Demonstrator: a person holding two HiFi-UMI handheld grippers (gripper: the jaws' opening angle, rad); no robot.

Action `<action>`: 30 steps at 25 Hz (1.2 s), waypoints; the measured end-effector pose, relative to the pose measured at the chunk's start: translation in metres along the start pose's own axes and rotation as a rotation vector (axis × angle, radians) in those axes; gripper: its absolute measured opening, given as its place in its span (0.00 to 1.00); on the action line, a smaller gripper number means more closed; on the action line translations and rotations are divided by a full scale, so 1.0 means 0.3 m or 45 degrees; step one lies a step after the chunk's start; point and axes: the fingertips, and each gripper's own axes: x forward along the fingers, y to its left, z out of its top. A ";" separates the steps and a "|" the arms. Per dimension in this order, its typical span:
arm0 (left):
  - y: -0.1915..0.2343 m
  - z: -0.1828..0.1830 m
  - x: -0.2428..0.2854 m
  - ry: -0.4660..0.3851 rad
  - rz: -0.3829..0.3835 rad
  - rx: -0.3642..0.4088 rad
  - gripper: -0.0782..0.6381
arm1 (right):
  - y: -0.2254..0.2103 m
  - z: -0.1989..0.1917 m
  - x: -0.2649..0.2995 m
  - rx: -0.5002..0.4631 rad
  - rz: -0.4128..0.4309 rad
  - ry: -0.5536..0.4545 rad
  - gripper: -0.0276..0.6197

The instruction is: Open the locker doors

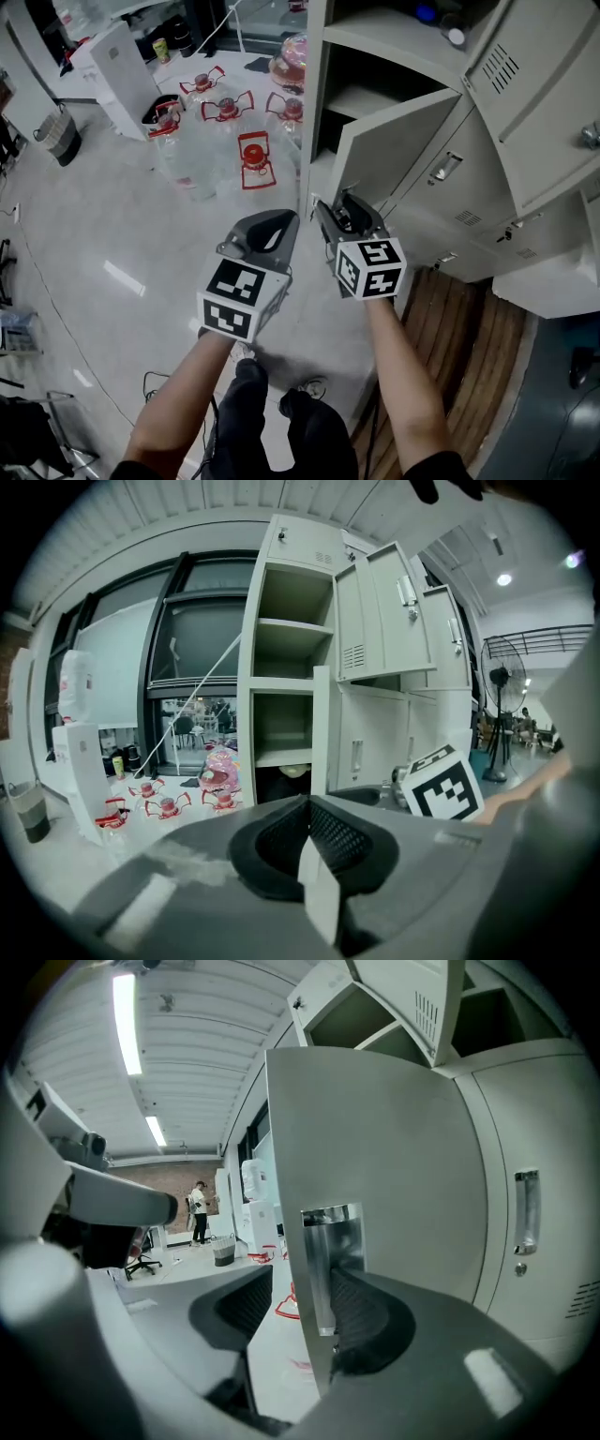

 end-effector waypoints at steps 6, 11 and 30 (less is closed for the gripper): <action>-0.126 -0.011 0.010 0.039 -0.114 0.020 0.11 | -0.019 -0.023 -0.113 0.058 -0.012 -0.048 0.35; -0.212 0.001 0.001 0.057 -0.197 0.071 0.12 | -0.078 -0.042 -0.218 0.092 -0.114 -0.062 0.32; -0.550 0.047 0.080 0.049 -0.381 0.172 0.12 | -0.307 -0.086 -0.536 0.045 -0.318 -0.034 0.28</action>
